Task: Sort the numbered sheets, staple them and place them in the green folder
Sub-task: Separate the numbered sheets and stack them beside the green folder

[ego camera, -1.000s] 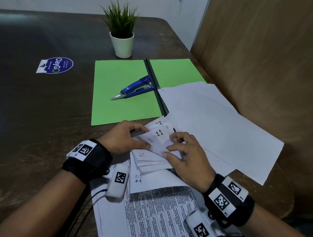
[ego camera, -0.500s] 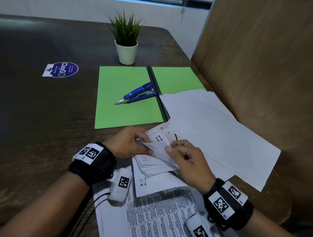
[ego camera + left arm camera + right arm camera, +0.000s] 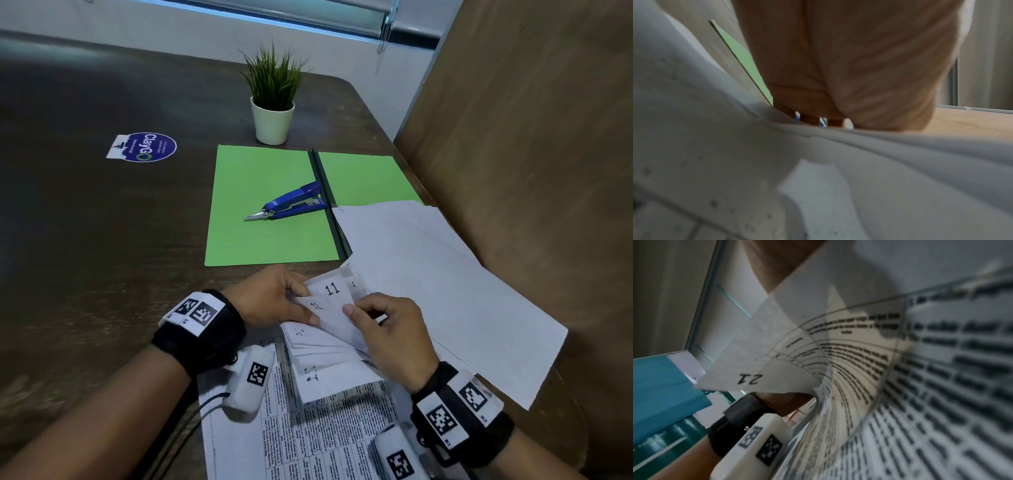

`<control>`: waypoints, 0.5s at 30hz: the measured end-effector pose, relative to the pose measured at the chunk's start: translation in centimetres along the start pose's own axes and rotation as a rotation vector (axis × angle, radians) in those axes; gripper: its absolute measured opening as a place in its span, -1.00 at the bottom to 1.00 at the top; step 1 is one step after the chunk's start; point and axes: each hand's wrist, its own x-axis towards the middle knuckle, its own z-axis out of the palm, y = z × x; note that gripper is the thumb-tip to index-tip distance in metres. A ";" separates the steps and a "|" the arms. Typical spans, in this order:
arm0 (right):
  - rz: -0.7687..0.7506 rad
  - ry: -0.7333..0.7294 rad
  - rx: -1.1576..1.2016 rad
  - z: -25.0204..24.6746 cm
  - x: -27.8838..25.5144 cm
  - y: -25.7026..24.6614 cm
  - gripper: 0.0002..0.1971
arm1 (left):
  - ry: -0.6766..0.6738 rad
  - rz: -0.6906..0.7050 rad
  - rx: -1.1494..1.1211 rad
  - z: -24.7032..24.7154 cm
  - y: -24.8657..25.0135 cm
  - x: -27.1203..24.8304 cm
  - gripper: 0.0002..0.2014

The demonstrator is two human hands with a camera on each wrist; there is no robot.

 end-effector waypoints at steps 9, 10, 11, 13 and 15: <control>-0.084 0.185 0.002 -1.1 -0.4 -0.2 -0.71 | -0.042 -0.040 0.013 -0.7 0.4 -0.4 -0.84; -0.085 0.208 -0.004 -1.3 -0.4 -0.4 -0.72 | -0.043 -0.051 0.021 -0.7 0.4 -0.5 -0.85; -0.087 0.230 -0.011 -1.6 -0.4 -0.4 -0.73 | -0.042 -0.063 0.034 -0.7 0.4 -0.5 -0.85; -0.091 0.275 -0.027 -2.3 -0.1 -0.6 -0.73 | -0.042 -0.083 0.054 -0.8 0.4 -0.5 -0.84; -0.076 0.325 0.001 -3.3 0.3 -0.6 -0.72 | -0.038 -0.101 0.063 -0.9 0.6 -0.6 -0.83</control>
